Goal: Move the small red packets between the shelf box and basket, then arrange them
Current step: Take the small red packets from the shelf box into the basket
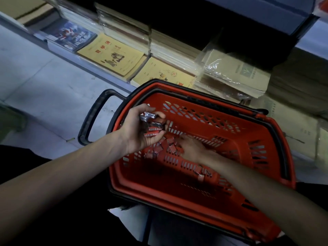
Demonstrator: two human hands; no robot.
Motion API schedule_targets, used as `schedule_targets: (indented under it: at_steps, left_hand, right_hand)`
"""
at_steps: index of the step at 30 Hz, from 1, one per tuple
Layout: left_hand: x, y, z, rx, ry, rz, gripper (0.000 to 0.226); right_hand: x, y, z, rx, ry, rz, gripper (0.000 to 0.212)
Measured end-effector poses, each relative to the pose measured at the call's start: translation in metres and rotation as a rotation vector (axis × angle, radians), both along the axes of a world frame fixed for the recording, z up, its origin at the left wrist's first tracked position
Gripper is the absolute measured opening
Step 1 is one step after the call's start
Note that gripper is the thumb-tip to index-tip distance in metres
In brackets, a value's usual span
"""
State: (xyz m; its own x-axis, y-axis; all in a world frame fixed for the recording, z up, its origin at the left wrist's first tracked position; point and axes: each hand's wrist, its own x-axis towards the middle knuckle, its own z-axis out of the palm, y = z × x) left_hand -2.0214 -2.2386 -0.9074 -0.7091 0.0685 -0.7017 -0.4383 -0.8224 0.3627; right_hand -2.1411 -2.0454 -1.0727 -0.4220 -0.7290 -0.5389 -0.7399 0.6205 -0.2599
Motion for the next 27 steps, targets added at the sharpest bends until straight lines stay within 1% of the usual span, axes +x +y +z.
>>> schedule_targets:
  at_steps: [4,6,8,12,13,15,16,18,21,24,27]
  left_hand:
    - [0.003,-0.005,-0.004,-0.011,0.001,-0.012,0.032]
    - [0.003,-0.009,-0.005,-0.018,0.005,-0.013,0.032]
    - [0.003,-0.013,-0.006,-0.024,0.010,-0.017,0.032]
    - [0.004,-0.015,-0.007,-0.050,0.003,-0.035,0.033]
    - [0.003,-0.014,-0.007,-0.057,-0.005,-0.038,0.033]
    - [0.002,-0.012,-0.006,-0.070,-0.026,-0.042,0.034]
    - [0.001,-0.011,-0.007,-0.070,-0.038,-0.044,0.034]
    - [-0.001,-0.007,-0.007,-0.071,-0.065,-0.043,0.035]
    - [-0.004,0.000,-0.004,-0.108,-0.118,-0.037,0.034]
    - [-0.009,0.009,0.000,-0.153,-0.152,-0.049,0.030]
    - [-0.017,0.021,0.009,-0.167,-0.147,-0.088,0.031]
  right_hand:
    - [0.004,-0.019,-0.038,0.080,-0.005,0.153,0.083]
    - [0.009,-0.024,-0.051,0.092,0.063,0.208,0.092]
    - [0.008,-0.025,-0.062,0.086,0.117,0.224,0.090]
    - [0.006,-0.022,-0.065,0.083,0.181,0.262,0.076]
    - [0.006,-0.019,-0.065,0.080,0.198,0.272,0.076]
    - [0.008,-0.014,-0.059,0.069,0.199,0.268,0.084]
    - [0.009,-0.012,-0.052,0.059,0.176,0.237,0.087]
    - [0.008,-0.011,-0.023,-0.019,0.108,0.134,0.085]
    - [-0.003,-0.009,0.046,-0.231,0.001,-0.079,0.077]
    - [-0.016,-0.003,0.125,-0.416,0.047,-0.186,0.074]
    - [-0.016,0.004,0.196,-0.549,-0.016,-0.311,0.069]
